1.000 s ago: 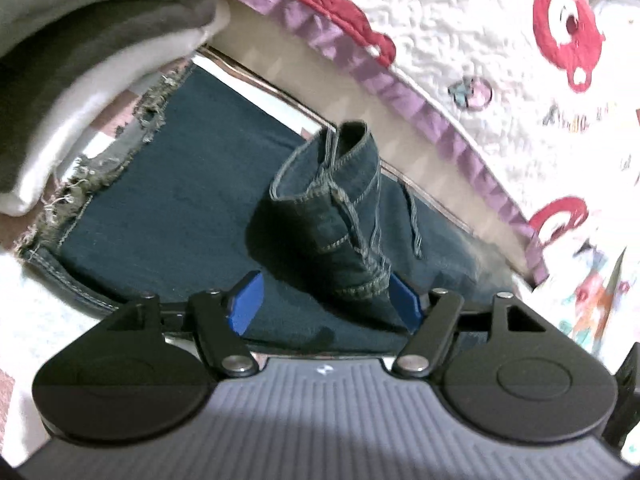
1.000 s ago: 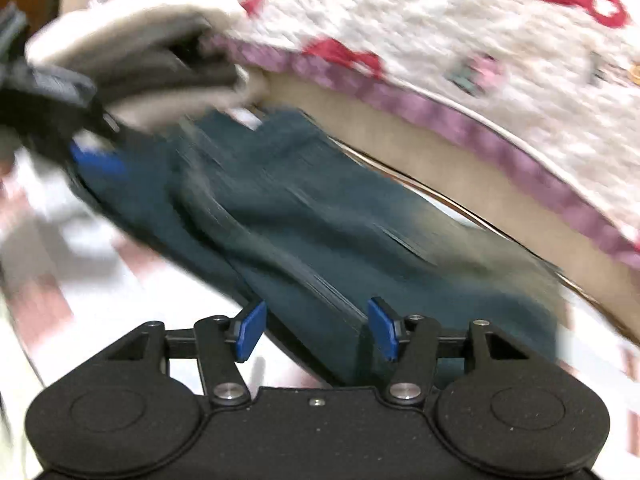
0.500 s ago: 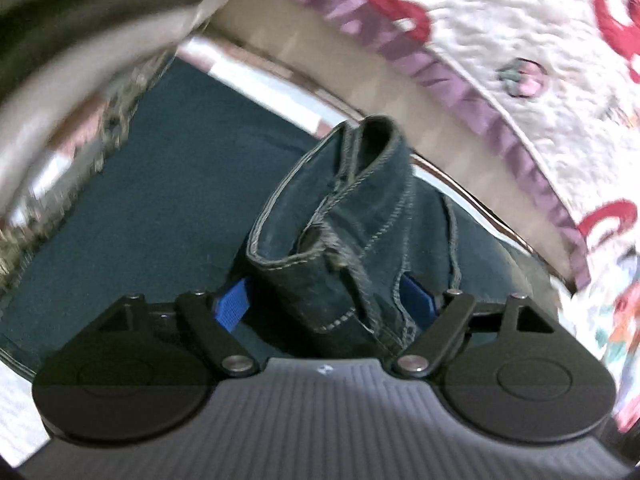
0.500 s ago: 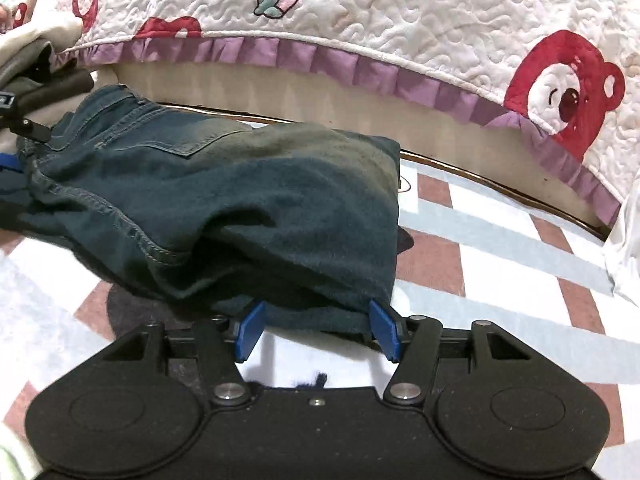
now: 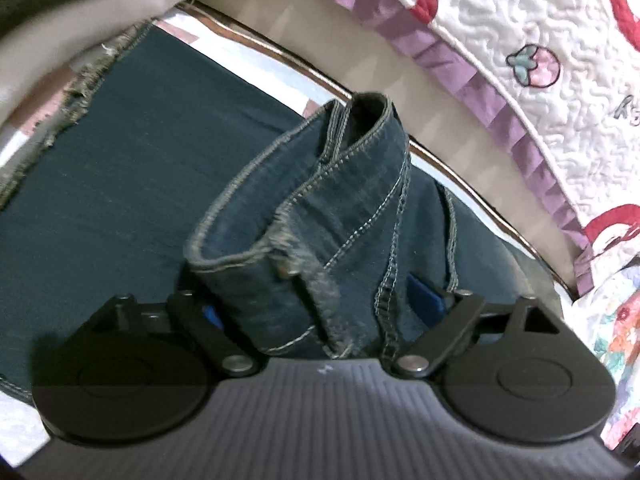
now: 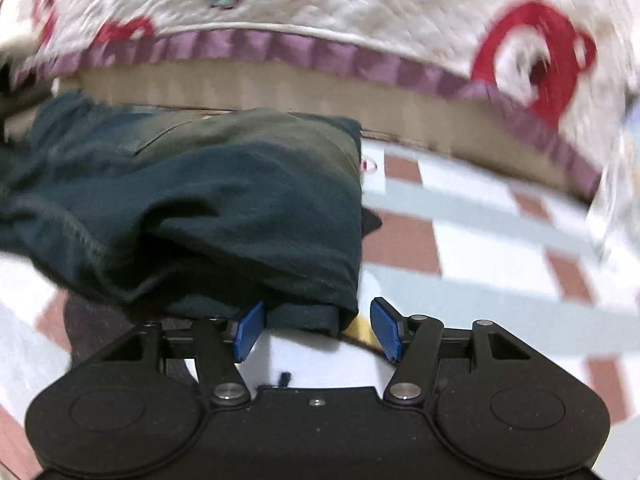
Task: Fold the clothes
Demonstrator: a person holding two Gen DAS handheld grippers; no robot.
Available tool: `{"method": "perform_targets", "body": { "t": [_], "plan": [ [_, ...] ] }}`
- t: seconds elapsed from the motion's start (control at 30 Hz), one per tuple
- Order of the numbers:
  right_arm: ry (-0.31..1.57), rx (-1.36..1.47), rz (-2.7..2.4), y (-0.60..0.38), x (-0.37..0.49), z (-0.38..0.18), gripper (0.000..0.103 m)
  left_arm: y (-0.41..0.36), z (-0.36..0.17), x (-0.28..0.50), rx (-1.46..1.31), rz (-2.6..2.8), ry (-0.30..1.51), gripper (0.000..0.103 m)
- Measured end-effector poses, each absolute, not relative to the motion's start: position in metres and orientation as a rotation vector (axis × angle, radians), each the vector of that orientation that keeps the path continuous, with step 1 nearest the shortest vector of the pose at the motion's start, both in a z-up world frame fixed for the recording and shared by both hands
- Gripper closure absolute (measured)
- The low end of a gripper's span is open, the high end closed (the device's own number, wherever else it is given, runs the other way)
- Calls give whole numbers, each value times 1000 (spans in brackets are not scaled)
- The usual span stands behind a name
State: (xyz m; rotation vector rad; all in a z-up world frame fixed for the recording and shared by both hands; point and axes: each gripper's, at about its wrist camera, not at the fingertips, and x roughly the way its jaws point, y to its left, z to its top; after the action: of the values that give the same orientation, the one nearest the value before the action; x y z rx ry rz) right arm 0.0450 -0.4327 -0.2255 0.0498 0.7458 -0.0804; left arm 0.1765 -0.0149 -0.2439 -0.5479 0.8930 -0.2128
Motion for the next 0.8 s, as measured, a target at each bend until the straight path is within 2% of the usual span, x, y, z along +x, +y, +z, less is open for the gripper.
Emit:
{"method": "perform_targets", "body": {
  "t": [0.07,0.13,0.17,0.2,0.27,0.43,0.5,0.8],
  "plan": [
    [741,166,-59,-444,47,-229,38,-19,-245,180,-554,-186,886,11],
    [720,218,-52,-450,47,-230,38,-26,-240,182,-476,-163,868,45],
    [712,223,-49,-450,47,-230,38,-29,-235,182,-440,-152,853,81],
    [705,226,-46,-450,47,-231,38,-30,-226,178,-412,-143,822,89],
    [691,217,-41,-448,46,-233,38,-33,-208,171,-355,-126,760,93],
    [652,181,-42,-446,44,-232,38,-26,-150,134,-247,-88,546,93],
    [629,161,-41,-444,43,-228,38,-9,-148,125,-221,-47,521,93],
    [613,72,8,-424,46,-225,38,49,-240,118,-319,49,671,89]
  ]
}}
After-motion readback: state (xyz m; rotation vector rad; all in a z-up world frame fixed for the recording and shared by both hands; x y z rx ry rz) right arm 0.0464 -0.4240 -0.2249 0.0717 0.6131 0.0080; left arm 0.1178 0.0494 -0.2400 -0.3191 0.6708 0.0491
